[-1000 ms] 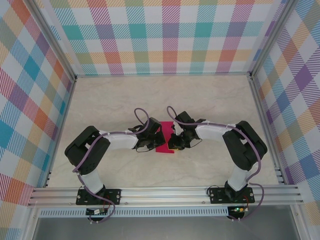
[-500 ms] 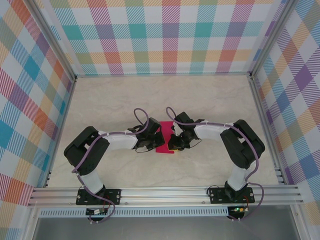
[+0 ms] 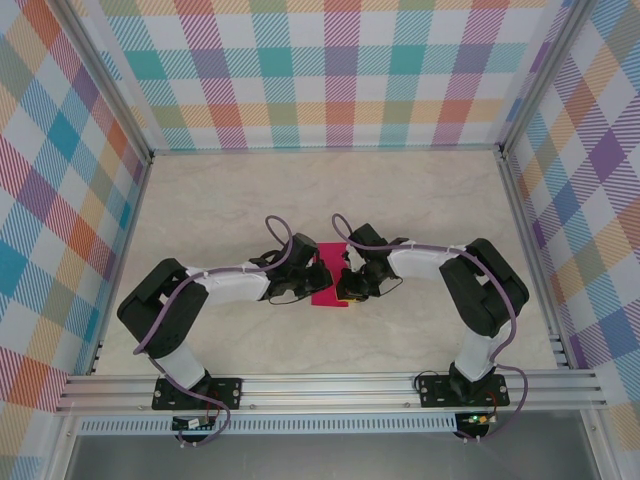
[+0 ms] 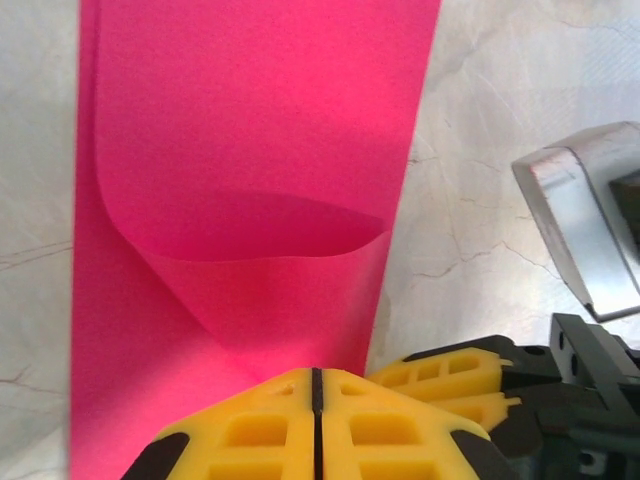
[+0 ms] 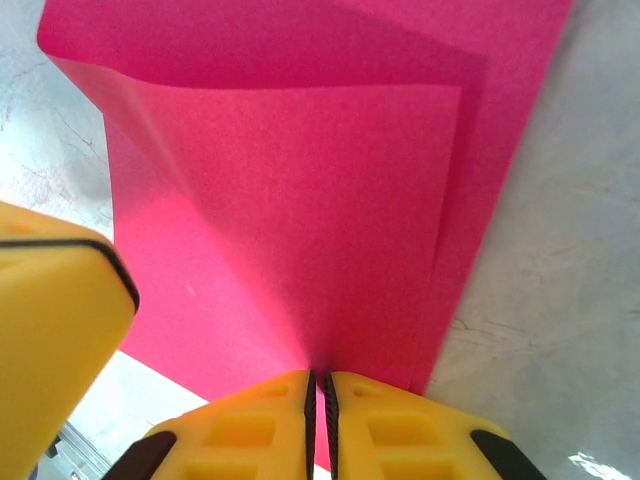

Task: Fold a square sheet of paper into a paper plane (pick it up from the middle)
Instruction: Fold the triangle a second time at the center of the table.

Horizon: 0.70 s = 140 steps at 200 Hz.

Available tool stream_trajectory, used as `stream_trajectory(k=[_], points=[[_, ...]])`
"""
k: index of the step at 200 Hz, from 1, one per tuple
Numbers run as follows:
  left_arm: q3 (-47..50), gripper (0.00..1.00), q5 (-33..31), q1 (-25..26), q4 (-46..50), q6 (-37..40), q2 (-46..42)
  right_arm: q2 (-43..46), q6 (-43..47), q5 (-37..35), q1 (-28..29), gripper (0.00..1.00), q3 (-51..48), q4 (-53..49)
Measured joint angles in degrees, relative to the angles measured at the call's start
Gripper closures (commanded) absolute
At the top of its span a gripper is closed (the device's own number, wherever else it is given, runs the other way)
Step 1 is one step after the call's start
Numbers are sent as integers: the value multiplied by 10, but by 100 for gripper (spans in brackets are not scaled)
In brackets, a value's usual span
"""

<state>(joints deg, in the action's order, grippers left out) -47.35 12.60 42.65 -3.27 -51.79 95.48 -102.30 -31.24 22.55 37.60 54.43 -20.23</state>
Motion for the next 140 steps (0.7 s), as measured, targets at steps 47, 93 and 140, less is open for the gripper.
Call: stream_trajectory(k=[47,93,140], points=[[-5,92,15,-1,-18,0,40,0,0,0,0,86,0,-2],[-14,93,0,-2,-11,0,59,0,0,0,0,86,0,-2],[-17,93,-2,-2,-5,0,59,12,2,9,0,86,0,-4]])
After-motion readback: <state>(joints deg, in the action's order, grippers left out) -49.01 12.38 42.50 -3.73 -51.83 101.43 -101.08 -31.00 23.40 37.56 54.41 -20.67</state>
